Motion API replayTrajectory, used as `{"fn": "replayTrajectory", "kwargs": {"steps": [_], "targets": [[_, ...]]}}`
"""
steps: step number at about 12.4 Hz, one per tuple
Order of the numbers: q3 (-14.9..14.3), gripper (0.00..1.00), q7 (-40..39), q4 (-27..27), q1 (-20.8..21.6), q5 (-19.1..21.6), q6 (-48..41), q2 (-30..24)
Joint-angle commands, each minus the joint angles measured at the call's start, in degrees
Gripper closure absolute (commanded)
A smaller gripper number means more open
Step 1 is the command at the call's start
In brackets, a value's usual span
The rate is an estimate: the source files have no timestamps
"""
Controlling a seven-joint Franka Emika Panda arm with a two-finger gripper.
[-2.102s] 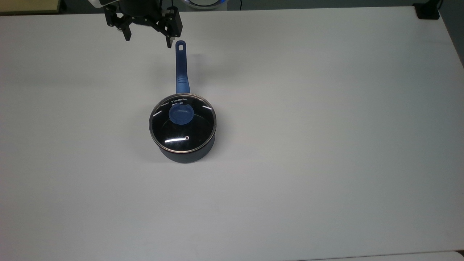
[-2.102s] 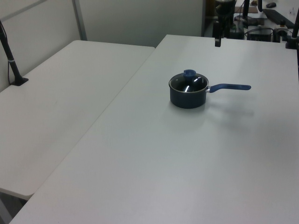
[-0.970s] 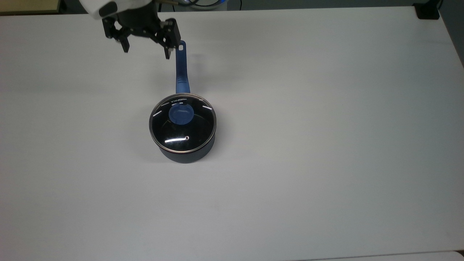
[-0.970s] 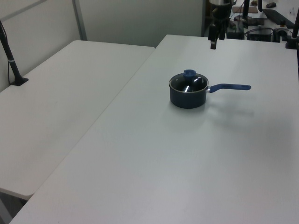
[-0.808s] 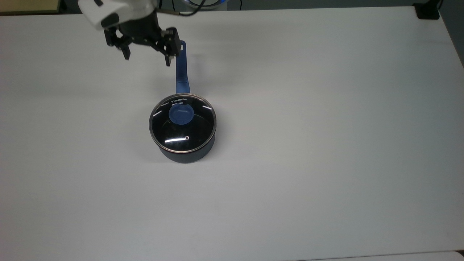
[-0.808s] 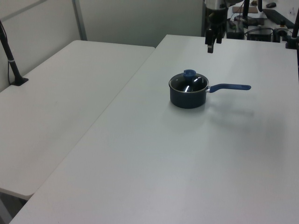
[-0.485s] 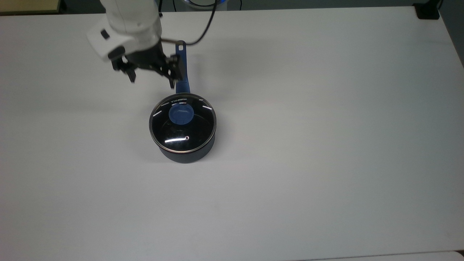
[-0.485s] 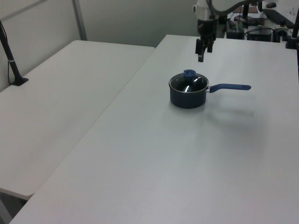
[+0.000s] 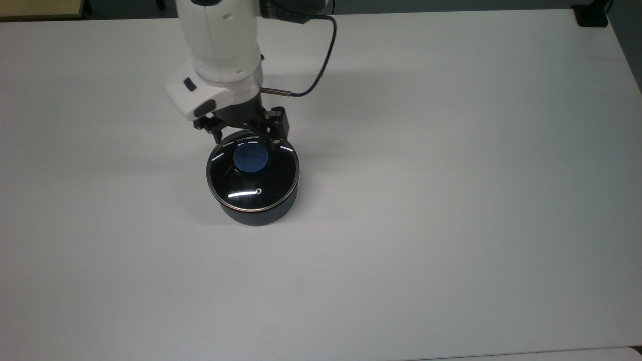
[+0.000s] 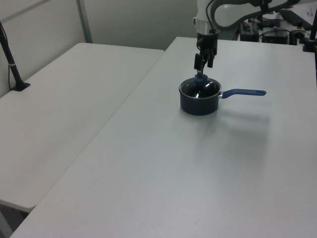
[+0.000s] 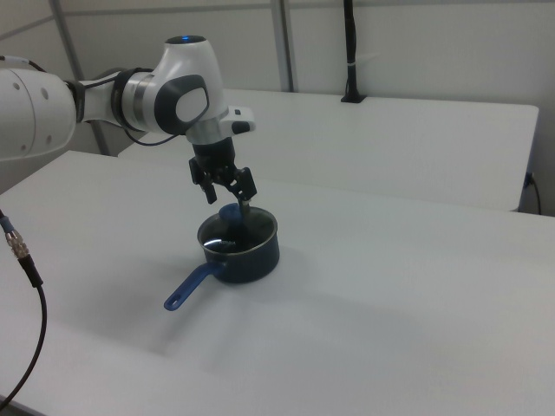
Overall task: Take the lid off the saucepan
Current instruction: 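Close the gripper on the blue knob of the glass lid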
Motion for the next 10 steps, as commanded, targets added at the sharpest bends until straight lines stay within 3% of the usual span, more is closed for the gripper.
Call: {"fn": "replayTrajectory", "kwargs": {"steps": [1, 10], "targets": [[-0.44, 0.0, 2.31, 2.95, 1.79, 1.06, 0.84, 3.16], [-0.53, 0.0, 2.58, 3.14, 1.89, 0.71, 3.3, 4.57]]}}
